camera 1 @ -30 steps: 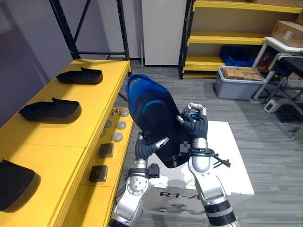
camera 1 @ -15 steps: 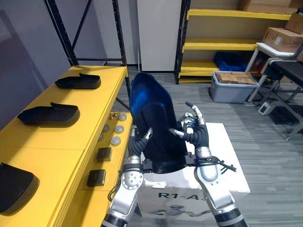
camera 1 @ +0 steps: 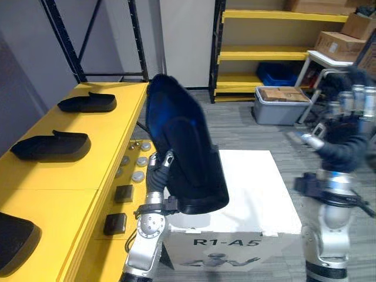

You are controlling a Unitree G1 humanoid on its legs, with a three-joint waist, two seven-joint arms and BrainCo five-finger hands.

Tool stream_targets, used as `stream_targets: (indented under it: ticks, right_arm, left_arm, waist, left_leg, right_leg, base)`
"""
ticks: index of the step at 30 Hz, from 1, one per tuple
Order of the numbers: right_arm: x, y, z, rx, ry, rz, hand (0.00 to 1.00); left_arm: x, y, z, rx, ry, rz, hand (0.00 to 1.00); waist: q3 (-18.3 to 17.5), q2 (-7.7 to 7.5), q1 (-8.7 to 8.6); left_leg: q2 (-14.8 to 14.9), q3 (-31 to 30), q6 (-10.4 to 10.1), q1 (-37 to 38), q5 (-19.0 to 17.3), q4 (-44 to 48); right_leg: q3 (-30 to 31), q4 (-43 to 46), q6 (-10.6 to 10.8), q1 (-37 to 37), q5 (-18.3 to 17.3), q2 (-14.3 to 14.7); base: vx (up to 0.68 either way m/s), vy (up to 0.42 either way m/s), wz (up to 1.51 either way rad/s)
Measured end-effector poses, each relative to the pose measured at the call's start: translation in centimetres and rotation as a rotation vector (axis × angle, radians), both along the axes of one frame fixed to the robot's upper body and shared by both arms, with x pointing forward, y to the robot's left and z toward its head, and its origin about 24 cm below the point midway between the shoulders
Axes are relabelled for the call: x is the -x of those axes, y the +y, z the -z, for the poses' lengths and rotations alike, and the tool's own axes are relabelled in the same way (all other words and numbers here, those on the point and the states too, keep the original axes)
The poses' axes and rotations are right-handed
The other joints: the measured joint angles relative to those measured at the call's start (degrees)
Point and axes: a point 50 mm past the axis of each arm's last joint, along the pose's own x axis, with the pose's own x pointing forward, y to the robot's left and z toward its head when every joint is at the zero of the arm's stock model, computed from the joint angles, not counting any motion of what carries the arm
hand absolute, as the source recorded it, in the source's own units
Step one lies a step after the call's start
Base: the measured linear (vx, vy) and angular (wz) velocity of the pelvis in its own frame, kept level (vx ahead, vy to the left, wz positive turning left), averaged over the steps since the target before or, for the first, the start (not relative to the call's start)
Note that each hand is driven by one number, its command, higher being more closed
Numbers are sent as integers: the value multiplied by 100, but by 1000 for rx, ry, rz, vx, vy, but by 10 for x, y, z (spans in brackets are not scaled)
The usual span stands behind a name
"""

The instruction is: Walk over and take plastic housings, then place them on the shelf

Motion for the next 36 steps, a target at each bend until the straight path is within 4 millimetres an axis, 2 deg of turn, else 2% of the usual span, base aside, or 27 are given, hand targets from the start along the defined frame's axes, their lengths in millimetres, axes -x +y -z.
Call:
stream_targets:
  ticks: [2,3,4,6,7,9,10,12,13,15,16,18,19,21,24,27,29,32,36]
  right_arm:
    - [7,-24,20,-37,92,121,0]
    - [11,-37,41,-62,192,187,0]
    - [14,-44,53,-72,253,221,0]
    - [29,-67,110,-140,535,341,0]
    - [34,-71,125,-165,605,362,0]
    - [56,-81,176,-265,841,419,0]
    - [62,-81,187,-295,890,428,0]
    - [82,-72,229,-408,1062,429,0]
    - [88,-68,238,-432,1098,421,0]
    - [103,-48,271,-508,1241,357,0]
    - [106,-41,279,-525,1281,329,0]
    - [119,-15,306,-573,1430,221,0]
    - [122,-8,312,-577,1467,187,0]
    - [129,19,328,-535,1605,47,0]
    - [130,38,336,-489,1673,-53,0]
    - [126,45,340,-425,1717,-110,0]
    - [126,47,342,-390,1742,-135,0]
    - [122,51,344,-316,1774,-181,0]
    - [113,60,345,-229,1794,-241,0]
  left_arm:
    - [5,7,0,2,2,-29,100]
    - [10,12,-2,4,-7,-45,100]
    - [13,13,-3,5,-14,-49,100]
    - [21,17,-7,9,-37,-66,100]
    - [23,17,-8,10,-42,-67,100]
    - [31,17,-9,11,-52,-52,100]
    - [33,17,-9,10,-51,-47,100]
    - [38,17,-7,11,-39,-36,100]
    - [38,17,-6,11,-36,-31,100]
    - [41,17,-3,11,-22,-22,100]
    - [41,17,-3,12,-19,-19,100]
    - [44,17,0,17,-4,-19,100]
    - [44,17,0,18,-3,-17,100]
    - [44,15,0,20,-6,-5,100]
    - [44,12,0,25,-5,9,100]
    - [44,6,1,33,3,40,100]
    - [44,1,3,37,9,67,100]
    - [44,-3,9,39,37,82,100]
    - [43,-4,14,38,60,90,100]
  waist:
    - [10,-1,-67]
    - [27,6,-105]
    - [42,12,-120]
    - [80,50,-128]
    - [83,64,-127]
    - [111,123,-128]
    - [117,138,-127]
    - [130,145,-128]
    - [129,146,-124]
    - [143,126,-115]
    - [147,125,-108]
    - [149,109,-70]
    - [148,111,-49]
    - [147,106,33]
    - [143,102,100]
    - [101,33,111]
    - [65,-5,228]
    - [39,-59,264]
    - [129,-166,405]
  left_leg:
    - [-3,3,6,-1,-6,-7]
    - [-2,16,7,-6,-10,-19]
    - [-1,18,7,-8,-11,-25]
    - [9,42,5,-12,-43,-29]
    - [22,50,6,-13,-52,-29]
    - [25,69,14,-38,-72,-29]
    - [26,73,14,-39,-71,-28]
    - [35,121,14,-12,-72,-22]
    - [35,128,9,-5,-76,-20]
    - [50,143,10,6,-136,45]
    - [50,147,9,6,-157,87]
    - [46,148,9,20,-224,180]
    - [42,147,10,22,-230,186]
    - [32,135,9,20,-232,194]
    - [12,86,9,6,-230,198]
    - [-56,-32,33,3,-181,165]
    - [-92,-61,35,4,-159,160]
    - [-157,-211,40,4,-117,161]
    - [-237,-505,24,-25,15,172]
  right_leg:
    - [3,-4,3,-6,-3,-2]
    - [18,-4,8,-27,-6,-2]
    - [21,-4,10,-32,-8,-2]
    - [37,0,32,-52,-26,-1]
    - [42,3,37,-56,-30,-2]
    - [46,71,56,-85,-64,-15]
    - [45,111,65,-99,-82,-20]
    - [46,292,72,-154,-188,-37]
    - [46,353,71,-171,-226,-43]
    - [46,573,79,-216,-349,-59]
    - [46,631,72,-217,-387,-68]
    - [40,816,82,-234,-495,-100]
    - [37,857,76,-245,-521,-108]
    - [20,996,71,-294,-586,-131]
    - [-20,1026,72,-293,-602,-153]
    - [-154,1105,99,-283,-670,-231]
    - [-193,1116,109,-267,-692,-269]
    - [-353,1116,121,-182,-731,-338]
    - [-679,1117,129,-37,-764,-420]
  base:
    - [31,17,-3]
    - [33,18,-4]
    - [30,18,-4]
    - [26,17,-4]
    - [26,15,-6]
    - [33,17,-4]
    - [55,24,-2]
    - [44,18,-2]
    - [0,0,0]
    - [0,0,0]
    - [0,0,0]
    - [-36,0,2]
    - [-38,2,4]
    - [-45,-1,6]
    - [-34,3,8]
    - [-15,15,21]
    - [5,27,21]
    - [-6,19,28]
    - [-36,-10,41]
